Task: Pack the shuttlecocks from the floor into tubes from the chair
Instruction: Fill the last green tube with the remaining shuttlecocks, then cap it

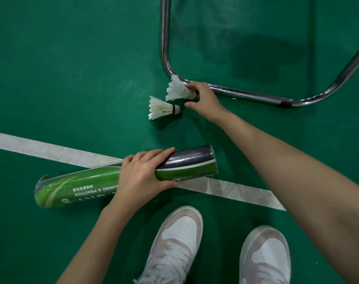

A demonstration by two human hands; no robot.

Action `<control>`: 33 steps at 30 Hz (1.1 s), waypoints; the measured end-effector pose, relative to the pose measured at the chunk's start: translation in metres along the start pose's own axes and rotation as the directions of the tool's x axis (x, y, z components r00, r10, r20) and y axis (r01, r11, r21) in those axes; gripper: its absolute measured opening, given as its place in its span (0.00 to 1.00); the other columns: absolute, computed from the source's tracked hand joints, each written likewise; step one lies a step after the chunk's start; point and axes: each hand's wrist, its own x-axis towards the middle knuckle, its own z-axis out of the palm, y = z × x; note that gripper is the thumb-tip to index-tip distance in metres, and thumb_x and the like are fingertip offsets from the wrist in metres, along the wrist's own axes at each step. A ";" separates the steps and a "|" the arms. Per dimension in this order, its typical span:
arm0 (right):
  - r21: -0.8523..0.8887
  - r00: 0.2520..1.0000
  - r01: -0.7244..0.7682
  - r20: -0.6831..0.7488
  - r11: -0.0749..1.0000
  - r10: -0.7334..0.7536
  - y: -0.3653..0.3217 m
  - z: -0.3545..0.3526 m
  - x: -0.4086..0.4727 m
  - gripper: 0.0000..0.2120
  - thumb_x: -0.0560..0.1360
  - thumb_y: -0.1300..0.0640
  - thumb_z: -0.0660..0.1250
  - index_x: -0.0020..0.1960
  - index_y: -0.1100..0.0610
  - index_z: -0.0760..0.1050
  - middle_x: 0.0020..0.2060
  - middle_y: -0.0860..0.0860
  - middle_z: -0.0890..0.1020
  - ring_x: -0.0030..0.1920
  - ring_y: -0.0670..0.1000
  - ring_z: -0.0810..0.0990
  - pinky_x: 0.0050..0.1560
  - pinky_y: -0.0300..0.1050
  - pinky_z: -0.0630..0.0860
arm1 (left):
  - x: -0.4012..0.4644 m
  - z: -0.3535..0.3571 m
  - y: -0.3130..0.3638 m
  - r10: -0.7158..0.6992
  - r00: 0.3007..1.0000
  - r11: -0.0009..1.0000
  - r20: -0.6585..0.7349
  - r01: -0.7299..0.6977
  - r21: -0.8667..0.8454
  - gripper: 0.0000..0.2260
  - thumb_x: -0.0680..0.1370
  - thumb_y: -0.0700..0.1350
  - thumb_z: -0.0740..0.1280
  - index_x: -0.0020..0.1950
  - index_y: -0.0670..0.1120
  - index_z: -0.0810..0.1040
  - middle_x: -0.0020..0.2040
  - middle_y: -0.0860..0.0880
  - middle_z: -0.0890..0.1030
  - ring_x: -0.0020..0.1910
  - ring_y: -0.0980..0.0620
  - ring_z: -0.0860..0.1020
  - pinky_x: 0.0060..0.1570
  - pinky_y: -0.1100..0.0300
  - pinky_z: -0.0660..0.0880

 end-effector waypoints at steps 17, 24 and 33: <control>0.000 0.993 -0.118 -0.019 0.993 0.118 0.026 0.005 -0.049 0.24 0.71 0.53 0.72 0.63 0.55 0.67 0.47 0.52 0.76 0.53 0.53 0.73 0.52 0.45 0.71 | -0.006 0.009 -0.001 0.074 0.995 0.997 -0.064 -0.072 0.029 0.36 0.61 0.64 0.74 0.68 0.57 0.71 0.58 0.51 0.79 0.54 0.46 0.77 0.52 0.50 0.68; -0.069 0.984 -0.144 -0.115 0.987 0.135 0.051 -0.007 -0.141 0.47 0.70 0.54 0.72 0.75 0.40 0.41 0.34 0.51 0.76 0.40 0.52 0.76 0.42 0.47 0.75 | -0.006 0.011 0.001 0.039 0.999 0.999 -0.036 -0.037 0.034 0.37 0.62 0.64 0.74 0.68 0.57 0.70 0.60 0.51 0.78 0.57 0.45 0.76 0.55 0.48 0.67; 0.150 0.945 -0.256 -0.169 0.955 0.280 0.065 -0.017 -0.192 0.21 0.72 0.56 0.71 0.63 0.50 0.70 0.35 0.50 0.76 0.36 0.48 0.73 0.40 0.41 0.71 | -0.010 0.015 0.000 0.051 0.998 0.996 -0.037 -0.048 0.069 0.37 0.61 0.63 0.75 0.68 0.56 0.71 0.59 0.51 0.79 0.55 0.44 0.77 0.54 0.47 0.68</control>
